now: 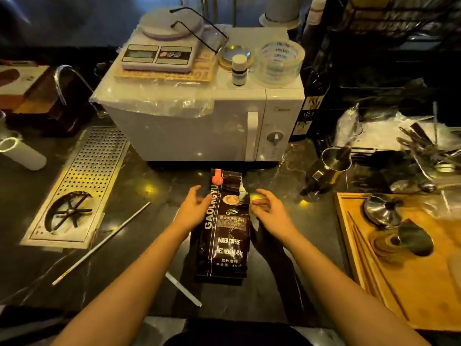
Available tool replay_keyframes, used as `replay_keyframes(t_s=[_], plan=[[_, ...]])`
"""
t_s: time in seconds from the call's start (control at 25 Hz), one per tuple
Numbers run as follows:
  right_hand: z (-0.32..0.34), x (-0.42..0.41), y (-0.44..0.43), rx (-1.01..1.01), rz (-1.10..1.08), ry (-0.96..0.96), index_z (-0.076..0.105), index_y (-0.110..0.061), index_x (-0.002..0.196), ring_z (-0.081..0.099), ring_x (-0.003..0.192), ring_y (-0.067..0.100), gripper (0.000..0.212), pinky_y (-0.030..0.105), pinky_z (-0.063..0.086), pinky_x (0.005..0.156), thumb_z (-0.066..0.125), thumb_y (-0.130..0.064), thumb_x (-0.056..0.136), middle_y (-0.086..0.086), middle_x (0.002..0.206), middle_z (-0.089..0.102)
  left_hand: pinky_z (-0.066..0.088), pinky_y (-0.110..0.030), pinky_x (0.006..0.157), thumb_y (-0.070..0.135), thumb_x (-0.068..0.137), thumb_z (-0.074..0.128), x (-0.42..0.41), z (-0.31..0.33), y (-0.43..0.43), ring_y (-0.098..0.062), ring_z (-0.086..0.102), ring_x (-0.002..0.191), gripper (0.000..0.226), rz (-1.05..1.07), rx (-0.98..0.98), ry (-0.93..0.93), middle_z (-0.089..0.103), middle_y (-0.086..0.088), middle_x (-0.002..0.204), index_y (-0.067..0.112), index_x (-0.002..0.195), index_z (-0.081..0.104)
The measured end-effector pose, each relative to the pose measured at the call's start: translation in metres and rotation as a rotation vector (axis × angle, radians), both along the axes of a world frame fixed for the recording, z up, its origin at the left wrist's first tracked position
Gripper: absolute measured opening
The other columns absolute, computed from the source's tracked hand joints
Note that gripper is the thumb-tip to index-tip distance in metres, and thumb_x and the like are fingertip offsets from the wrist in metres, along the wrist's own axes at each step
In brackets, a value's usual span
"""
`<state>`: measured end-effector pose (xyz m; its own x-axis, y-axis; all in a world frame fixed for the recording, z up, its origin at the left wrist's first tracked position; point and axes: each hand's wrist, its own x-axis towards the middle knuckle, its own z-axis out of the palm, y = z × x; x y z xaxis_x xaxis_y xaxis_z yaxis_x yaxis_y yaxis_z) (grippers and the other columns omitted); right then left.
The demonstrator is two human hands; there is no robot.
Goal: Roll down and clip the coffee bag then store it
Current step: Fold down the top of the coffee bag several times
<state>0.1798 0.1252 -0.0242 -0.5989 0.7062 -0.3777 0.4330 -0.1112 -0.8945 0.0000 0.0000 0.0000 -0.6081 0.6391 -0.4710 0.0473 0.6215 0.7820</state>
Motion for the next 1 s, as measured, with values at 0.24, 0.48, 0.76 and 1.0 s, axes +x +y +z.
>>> replay_keyframes(t_s=[0.24,0.48,0.76,1.0], plan=[[-0.005,-0.024,-0.002,-0.089,-0.132,-0.036,0.057,-0.022,0.113,0.066,0.096,0.042,0.027,0.058,0.054,0.085,0.053,-0.004,0.094,0.018,0.096,0.066,0.052,-0.017,0.055,0.013,0.099,0.05,-0.014,-0.002,0.015,-0.002,0.067,0.064,0.033,0.074,0.108,-0.247,0.067,-0.004,0.09,0.013,0.132,0.05],[-0.002,-0.04,0.003,-0.158,-0.22,0.033,0.061,-0.022,0.092,0.068,0.069,0.01,0.03,0.021,0.053,0.054,0.058,0.008,0.089,0.006,0.085,0.068,0.055,-0.021,0.057,0.006,0.095,0.053,-0.024,-0.016,0.02,-0.016,0.07,0.072,0.017,0.094,0.202,-0.364,0.072,-0.01,0.09,0.014,0.101,0.067],[0.003,-0.044,0.006,-0.072,-0.306,0.1,0.072,-0.027,0.072,0.07,0.077,0.006,0.045,0.018,0.054,0.062,0.056,0.012,0.086,-0.006,0.083,0.073,0.056,-0.019,0.063,-0.008,0.091,0.053,-0.03,-0.019,0.02,-0.007,0.071,0.072,0.033,0.122,0.298,-0.254,0.076,0.009,0.074,0.017,0.082,0.072],[0.046,-0.03,-0.015,0.0,-0.307,0.235,0.077,-0.025,0.076,0.071,0.086,0.015,0.041,0.028,0.059,0.075,0.057,0.01,0.086,-0.004,0.084,0.076,0.055,-0.018,0.068,-0.009,0.092,0.049,-0.024,0.023,-0.007,-0.009,0.072,0.085,0.042,0.049,0.417,-0.162,0.076,0.008,0.085,0.022,0.083,0.075]])
